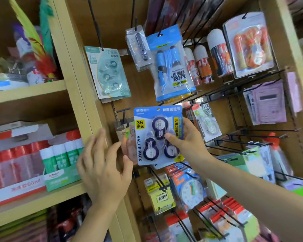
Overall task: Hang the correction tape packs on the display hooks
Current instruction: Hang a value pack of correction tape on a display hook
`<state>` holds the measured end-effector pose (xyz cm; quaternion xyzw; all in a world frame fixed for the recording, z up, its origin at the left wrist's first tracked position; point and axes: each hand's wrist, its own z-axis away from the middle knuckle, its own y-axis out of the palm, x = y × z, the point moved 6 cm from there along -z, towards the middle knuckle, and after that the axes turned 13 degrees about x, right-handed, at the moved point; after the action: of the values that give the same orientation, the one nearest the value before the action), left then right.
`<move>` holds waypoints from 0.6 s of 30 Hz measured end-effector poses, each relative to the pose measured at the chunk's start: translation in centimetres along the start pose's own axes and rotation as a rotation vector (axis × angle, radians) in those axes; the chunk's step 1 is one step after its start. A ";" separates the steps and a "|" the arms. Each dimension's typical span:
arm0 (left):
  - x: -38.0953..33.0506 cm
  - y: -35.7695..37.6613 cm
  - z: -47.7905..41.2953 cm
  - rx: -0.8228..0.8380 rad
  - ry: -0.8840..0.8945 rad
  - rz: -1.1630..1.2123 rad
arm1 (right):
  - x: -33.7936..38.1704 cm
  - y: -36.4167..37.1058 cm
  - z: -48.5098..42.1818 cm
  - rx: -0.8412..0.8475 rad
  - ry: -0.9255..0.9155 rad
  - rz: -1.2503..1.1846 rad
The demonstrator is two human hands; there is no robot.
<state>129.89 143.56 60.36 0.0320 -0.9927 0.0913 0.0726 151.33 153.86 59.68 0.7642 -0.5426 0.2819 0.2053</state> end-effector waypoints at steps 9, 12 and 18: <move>-0.2 0.3 0.2 0.016 0.001 -0.023 | -3.4 -2.1 -0.9 -0.092 0.076 0.115; -0.1 0.3 0.2 0.016 -0.002 -0.014 | -3.4 -2.0 -0.5 -0.172 0.062 0.224; -0.2 0.3 0.4 0.001 0.016 -0.011 | -1.1 0.3 0.4 -0.190 -0.195 1.068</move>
<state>129.96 143.83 59.86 0.0367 -0.9918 0.0916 0.0811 150.82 154.31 58.62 0.3834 -0.8944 0.2248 0.0505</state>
